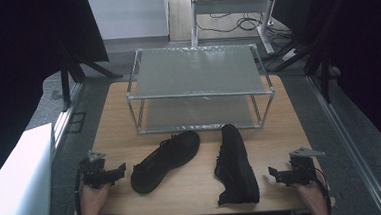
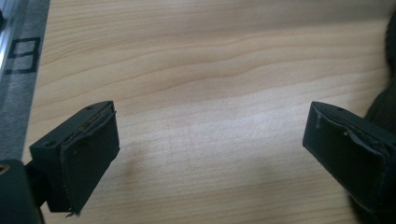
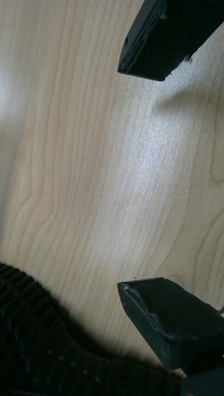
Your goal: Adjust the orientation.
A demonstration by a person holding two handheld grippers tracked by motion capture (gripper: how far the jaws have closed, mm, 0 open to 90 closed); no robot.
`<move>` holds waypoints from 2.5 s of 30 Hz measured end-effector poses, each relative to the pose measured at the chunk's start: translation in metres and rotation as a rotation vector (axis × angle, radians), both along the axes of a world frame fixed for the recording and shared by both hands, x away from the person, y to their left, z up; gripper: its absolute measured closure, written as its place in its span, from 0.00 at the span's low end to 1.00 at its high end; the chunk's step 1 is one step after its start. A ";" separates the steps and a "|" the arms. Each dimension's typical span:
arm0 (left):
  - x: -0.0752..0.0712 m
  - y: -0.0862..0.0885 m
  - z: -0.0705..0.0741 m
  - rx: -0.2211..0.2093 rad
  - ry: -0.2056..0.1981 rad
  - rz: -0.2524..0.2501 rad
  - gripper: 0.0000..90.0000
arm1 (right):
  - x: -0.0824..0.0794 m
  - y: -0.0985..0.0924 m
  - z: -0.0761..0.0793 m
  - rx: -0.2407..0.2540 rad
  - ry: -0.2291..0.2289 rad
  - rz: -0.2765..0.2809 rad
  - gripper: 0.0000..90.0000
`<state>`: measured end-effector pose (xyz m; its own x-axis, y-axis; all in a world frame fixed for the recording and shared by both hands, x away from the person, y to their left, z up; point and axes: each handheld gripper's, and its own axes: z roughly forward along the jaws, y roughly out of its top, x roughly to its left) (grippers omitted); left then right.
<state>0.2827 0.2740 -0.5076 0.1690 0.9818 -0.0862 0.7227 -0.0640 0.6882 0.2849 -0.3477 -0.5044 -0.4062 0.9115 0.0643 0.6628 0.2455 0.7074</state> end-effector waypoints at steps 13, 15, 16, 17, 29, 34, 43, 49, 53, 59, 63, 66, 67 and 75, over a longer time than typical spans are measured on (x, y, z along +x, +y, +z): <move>0.001 -0.004 0.004 -0.026 -0.053 -0.014 0.00 | 0.000 0.000 0.000 0.031 0.001 0.011 0.00; 0.001 -0.004 0.004 -0.028 -0.052 -0.015 0.00 | 0.000 0.000 0.000 0.031 -0.002 0.012 0.00; 0.002 -0.005 0.004 -0.023 -0.050 -0.014 0.00 | 0.000 0.001 -0.001 0.031 0.002 0.015 0.00; 0.002 -0.005 0.004 -0.023 -0.048 -0.016 0.00 | 0.000 0.001 -0.001 0.031 0.002 0.015 0.00; 0.004 -0.007 0.004 0.010 -0.048 -0.027 0.00 | -0.001 0.003 0.001 0.016 -0.011 0.022 0.00; 0.007 -0.011 0.001 0.036 -0.038 -0.048 0.00 | -0.001 0.001 0.001 0.018 -0.021 0.019 0.00; 0.008 -0.019 0.000 0.060 -0.030 -0.108 0.00 | -0.001 0.001 0.001 0.021 -0.025 0.013 0.00; 0.003 -0.025 0.001 0.050 -0.015 -0.167 0.00 | 0.000 0.001 0.001 0.022 -0.019 0.016 0.00; -0.002 -0.039 0.003 0.073 -0.011 -0.220 0.00 | 0.000 0.001 0.001 0.024 -0.018 0.019 0.00; -0.008 -0.055 0.006 0.098 -0.005 -0.273 0.00 | 0.000 0.001 0.000 0.028 -0.015 0.021 0.00; -0.011 -0.067 0.007 0.099 0.000 -0.319 0.00 | 0.000 0.001 0.000 0.032 -0.012 0.022 0.00; -0.013 -0.077 0.007 0.104 0.000 -0.355 0.00 | 0.000 0.001 0.000 0.032 -0.014 0.024 0.00; -0.014 -0.080 0.007 0.102 -0.001 -0.367 0.00 | 0.000 0.001 0.000 0.033 -0.012 0.026 0.00; -0.015 -0.097 0.007 0.094 -0.002 -0.435 0.00 | 0.001 0.002 -0.001 0.042 -0.010 0.031 0.00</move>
<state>0.2675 0.1766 -0.5006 0.5683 0.8228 0.0009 0.6132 -0.4243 0.6663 0.2859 -0.3458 -0.5052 -0.4354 0.8949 0.0980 0.6482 0.2361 0.7240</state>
